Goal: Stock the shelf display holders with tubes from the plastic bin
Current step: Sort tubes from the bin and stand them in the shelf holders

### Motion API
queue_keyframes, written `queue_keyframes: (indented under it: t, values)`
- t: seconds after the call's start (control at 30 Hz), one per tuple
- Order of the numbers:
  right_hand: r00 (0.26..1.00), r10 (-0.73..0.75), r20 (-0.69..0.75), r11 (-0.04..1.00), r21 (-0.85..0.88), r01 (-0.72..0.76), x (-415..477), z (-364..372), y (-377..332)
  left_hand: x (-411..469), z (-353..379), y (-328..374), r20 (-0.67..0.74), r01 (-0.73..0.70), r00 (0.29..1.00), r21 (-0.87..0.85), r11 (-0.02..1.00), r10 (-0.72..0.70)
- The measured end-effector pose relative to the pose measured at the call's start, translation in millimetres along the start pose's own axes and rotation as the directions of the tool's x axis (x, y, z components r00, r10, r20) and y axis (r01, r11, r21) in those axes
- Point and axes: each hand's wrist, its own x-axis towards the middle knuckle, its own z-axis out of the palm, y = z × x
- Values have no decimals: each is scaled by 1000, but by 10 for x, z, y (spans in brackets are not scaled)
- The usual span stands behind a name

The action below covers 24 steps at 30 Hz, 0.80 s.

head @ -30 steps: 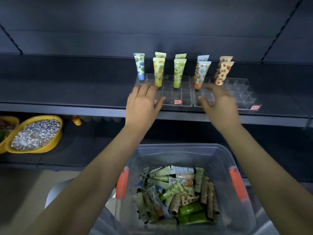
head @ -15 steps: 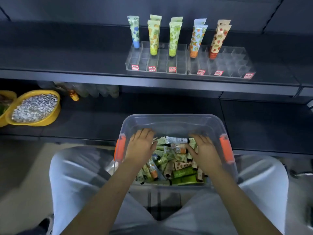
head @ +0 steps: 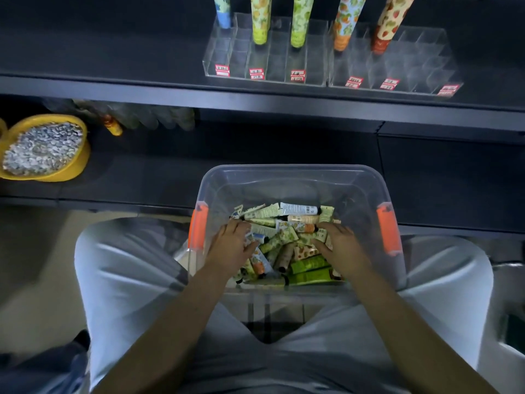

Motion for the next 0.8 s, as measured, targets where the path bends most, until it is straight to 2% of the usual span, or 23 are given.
queue_keyframes:
  t: [0.1, 0.3, 0.6, 0.8]
  values:
    - [999, 20, 44, 1000, 23, -21, 87, 71, -58, 38, 41, -47, 86, 62, 994, 28, 998, -64]
    - [991, 30, 133, 999, 26, -34, 275, 219, -177, 140, 91, -76, 160, 131, 978, 16, 991, -132]
    - [966, 69, 247, 989, 110, -98, 502, 325, -161, 242, 175, -111, 187, 145, 969, 110, 983, -164]
    - [945, 105, 309, 967, 188, -170, 583, 394, -192, 286, 162, -115, 194, 179, 963, 49, 983, -186]
